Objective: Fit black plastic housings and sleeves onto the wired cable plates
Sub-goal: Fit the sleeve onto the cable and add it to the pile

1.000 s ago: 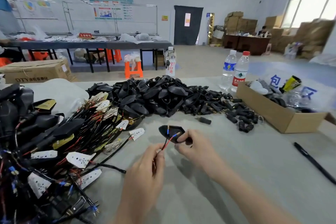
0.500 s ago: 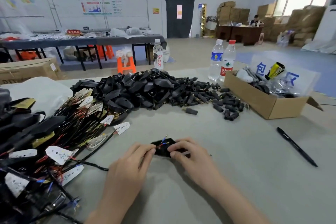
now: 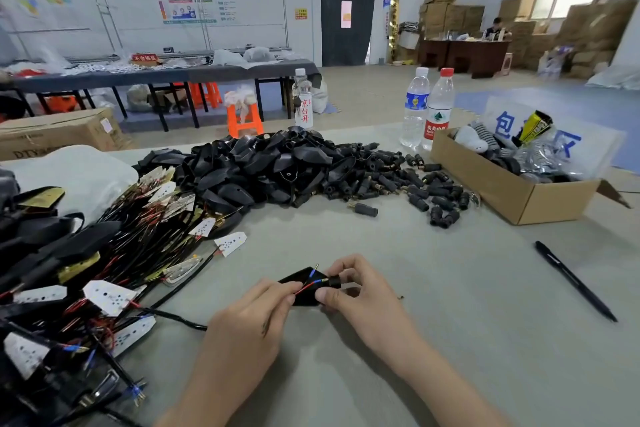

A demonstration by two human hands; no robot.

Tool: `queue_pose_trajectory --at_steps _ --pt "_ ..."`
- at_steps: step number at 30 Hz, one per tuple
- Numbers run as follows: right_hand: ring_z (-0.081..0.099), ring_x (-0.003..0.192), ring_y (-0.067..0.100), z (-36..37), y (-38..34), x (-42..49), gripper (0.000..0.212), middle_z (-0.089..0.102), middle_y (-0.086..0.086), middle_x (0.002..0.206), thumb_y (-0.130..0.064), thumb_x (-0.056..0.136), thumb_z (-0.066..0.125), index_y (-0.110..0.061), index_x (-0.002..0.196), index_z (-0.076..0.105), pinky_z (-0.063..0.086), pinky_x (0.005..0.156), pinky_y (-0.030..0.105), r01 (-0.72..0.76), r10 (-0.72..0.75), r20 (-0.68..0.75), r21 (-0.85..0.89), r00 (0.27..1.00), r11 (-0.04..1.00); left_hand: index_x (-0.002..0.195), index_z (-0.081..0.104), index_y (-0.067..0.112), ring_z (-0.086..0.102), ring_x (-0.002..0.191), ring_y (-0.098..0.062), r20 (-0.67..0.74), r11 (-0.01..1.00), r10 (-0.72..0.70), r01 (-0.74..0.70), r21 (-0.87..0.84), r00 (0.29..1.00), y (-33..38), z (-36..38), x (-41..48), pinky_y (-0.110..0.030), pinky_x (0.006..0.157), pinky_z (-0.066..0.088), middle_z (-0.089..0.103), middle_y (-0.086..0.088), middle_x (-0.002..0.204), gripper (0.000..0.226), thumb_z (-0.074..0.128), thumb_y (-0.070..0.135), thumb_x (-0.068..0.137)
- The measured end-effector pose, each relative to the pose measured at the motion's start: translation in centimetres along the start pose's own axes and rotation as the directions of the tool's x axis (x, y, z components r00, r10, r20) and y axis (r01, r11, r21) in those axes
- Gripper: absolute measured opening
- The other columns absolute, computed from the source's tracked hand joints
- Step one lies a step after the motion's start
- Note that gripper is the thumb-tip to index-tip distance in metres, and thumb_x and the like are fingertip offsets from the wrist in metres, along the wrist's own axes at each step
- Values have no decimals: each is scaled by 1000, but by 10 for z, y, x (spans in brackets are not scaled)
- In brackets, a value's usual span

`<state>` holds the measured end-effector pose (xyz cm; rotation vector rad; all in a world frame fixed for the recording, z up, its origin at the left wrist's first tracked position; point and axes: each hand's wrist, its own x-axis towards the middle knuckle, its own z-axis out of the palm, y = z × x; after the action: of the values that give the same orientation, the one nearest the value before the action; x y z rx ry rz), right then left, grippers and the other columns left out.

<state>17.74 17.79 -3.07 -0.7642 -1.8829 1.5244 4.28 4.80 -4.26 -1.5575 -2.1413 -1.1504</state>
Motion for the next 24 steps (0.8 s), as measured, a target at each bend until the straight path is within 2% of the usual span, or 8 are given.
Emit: queue_pose_trajectory --at_steps 2,4,6,10,12,17,21,24 --pt "69 84 18 0 0 -1 30 67 -2 100 -19 80 78 -40 85 58 54 83 33 -5 5 -13 -31 1000 999 107 70 36 61 74 3 -4 1000 2 -2 -10 1000 1 -1 0 -27 58 51 63 24 97 27 46 39 95" --pt "66 76 6 0 0 -1 27 67 -6 97 -20 80 79 -37 85 58 49 71 18 -8 8 -26 -21 1000 1000 107 71 34 62 73 2 -29 1000 1 -2 -15 1000 1 -1 1 -27 58 51 64 23 97 28 45 38 96" --pt "63 68 -2 -1 0 -1 25 65 -7 93 -20 80 79 -33 84 59 44 64 13 -19 19 -42 3 999 1000 108 71 32 63 73 2 -60 1000 -11 10 -27 998 0 -2 2 -26 60 50 65 23 98 29 46 37 96" --pt "62 69 1 -1 -1 0 26 63 -10 84 -25 79 81 -39 81 59 43 62 12 -14 15 -65 17 998 1000 106 74 28 59 69 1 -63 998 51 -49 36 997 0 0 2 -22 55 49 65 20 94 28 49 33 94" --pt "63 72 5 0 -1 0 28 63 -10 84 -26 78 81 -42 81 59 44 65 16 -8 9 -58 25 998 1000 104 73 29 61 69 -1 -47 996 82 -80 50 996 -1 2 1 -26 52 51 65 19 94 26 49 31 94" --pt "60 71 0 0 0 -1 27 64 -10 87 -29 77 81 -43 81 58 44 65 11 3 -2 -56 9 998 1000 108 59 40 61 72 0 56 997 71 -72 20 996 -2 0 0 -31 50 52 60 23 100 20 44 34 96" --pt "60 72 5 2 -1 -3 27 66 -7 89 -30 77 81 -41 84 58 45 63 16 20 -22 -39 -40 999 999 108 55 44 59 75 1 95 999 28 -25 -39 995 -2 -1 -1 -36 57 54 58 25 101 19 41 37 96" --pt "58 72 6 2 -2 -4 28 67 -11 89 -41 69 80 -40 87 58 44 63 21 27 -28 -25 -54 999 998 107 55 43 61 81 -1 96 994 0 11 -113 995 -1 -3 -1 -39 66 55 58 25 102 19 44 31 96"
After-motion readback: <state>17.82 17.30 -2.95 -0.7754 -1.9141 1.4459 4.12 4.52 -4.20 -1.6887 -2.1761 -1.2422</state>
